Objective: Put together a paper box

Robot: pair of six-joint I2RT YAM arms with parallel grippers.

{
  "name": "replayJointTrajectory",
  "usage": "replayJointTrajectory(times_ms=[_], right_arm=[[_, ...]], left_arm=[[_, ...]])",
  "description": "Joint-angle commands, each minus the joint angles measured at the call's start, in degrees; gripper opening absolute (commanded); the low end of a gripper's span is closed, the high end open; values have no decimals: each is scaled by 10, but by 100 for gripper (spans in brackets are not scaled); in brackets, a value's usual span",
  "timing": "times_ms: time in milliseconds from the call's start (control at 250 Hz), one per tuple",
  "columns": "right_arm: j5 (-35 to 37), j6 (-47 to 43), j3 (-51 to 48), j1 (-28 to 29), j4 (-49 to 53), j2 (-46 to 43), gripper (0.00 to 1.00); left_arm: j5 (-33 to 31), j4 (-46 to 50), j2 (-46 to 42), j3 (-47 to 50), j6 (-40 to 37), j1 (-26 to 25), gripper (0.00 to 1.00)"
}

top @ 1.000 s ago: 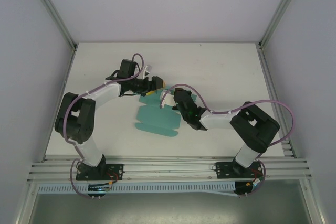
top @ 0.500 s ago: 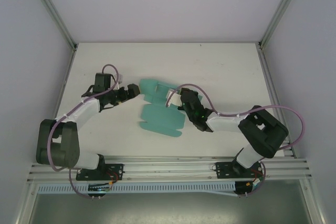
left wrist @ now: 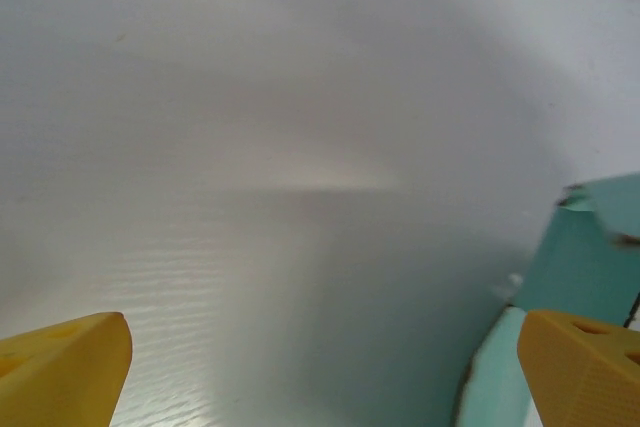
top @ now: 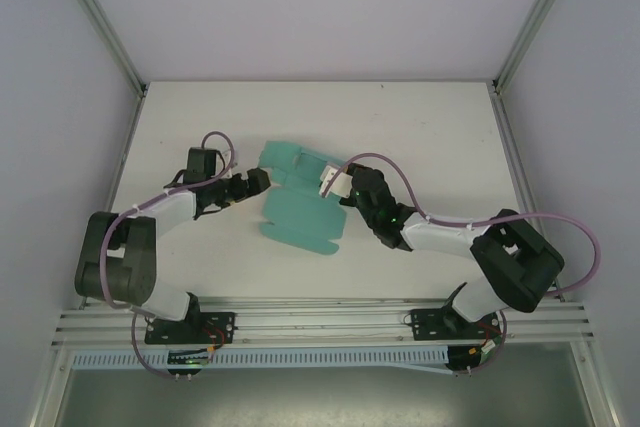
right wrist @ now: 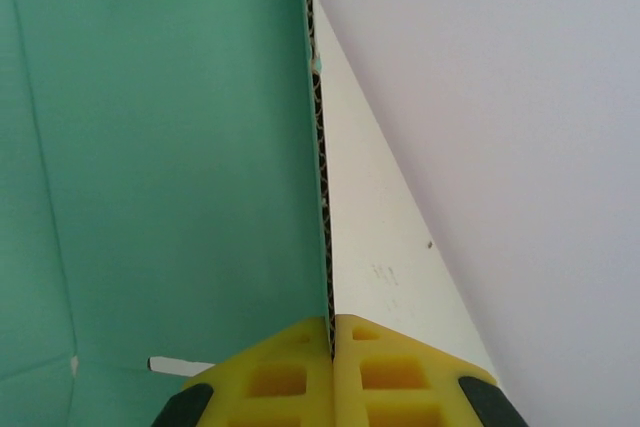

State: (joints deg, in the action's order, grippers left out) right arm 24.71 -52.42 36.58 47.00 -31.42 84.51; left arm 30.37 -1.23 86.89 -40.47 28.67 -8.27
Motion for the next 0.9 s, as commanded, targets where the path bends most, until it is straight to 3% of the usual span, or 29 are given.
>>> replayJointTrajectory(times_ms=[0,328,488,640,767,899], right_arm=[[-23,29,5,-1,8,-12,0],[-49,42,23,3,9,-2,0],[-42,58,25,6,-6,-3,0],[-62,93,14,6,-18,-20,0],[-81,104,6,5,-15,-32,0],[-65,105,2,6,-13,-30,0]], left_arm=[[57,-71,12,9,-16,-3,98],[169,-149,92,-15,-2,-26,92],[163,-154,122,-30,-12,-62,86],[162,-168,141,-40,9,-68,75],[170,-202,144,-37,25,-72,57],[154,-196,131,-33,29,-72,44]])
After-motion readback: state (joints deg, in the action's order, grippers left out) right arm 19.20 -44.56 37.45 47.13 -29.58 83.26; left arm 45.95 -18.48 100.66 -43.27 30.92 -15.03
